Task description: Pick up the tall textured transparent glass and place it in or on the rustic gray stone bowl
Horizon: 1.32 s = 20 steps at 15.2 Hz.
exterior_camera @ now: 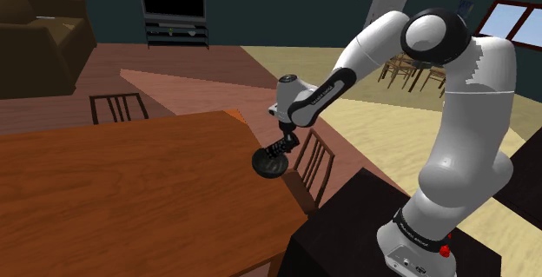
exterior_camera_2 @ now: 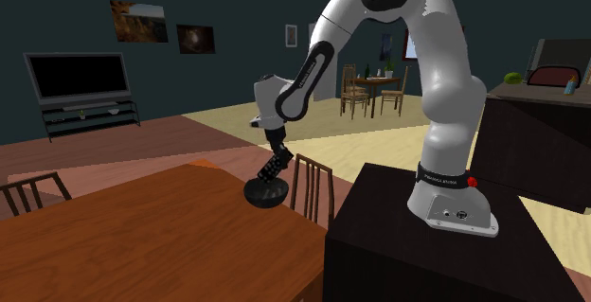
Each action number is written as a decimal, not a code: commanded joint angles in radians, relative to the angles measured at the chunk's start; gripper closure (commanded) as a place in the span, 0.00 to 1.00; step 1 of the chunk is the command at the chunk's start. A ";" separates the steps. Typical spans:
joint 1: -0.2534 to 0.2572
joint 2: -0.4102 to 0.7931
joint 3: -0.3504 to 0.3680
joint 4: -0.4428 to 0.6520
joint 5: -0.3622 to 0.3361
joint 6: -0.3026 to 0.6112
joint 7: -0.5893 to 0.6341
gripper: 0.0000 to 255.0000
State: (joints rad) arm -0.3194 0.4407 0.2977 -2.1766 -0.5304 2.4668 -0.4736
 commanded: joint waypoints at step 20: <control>0.040 -0.026 0.056 0.093 0.065 -0.130 0.006 1.00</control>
State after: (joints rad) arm -0.2813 0.4037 0.3589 -2.0840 -0.4575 2.3263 -0.4723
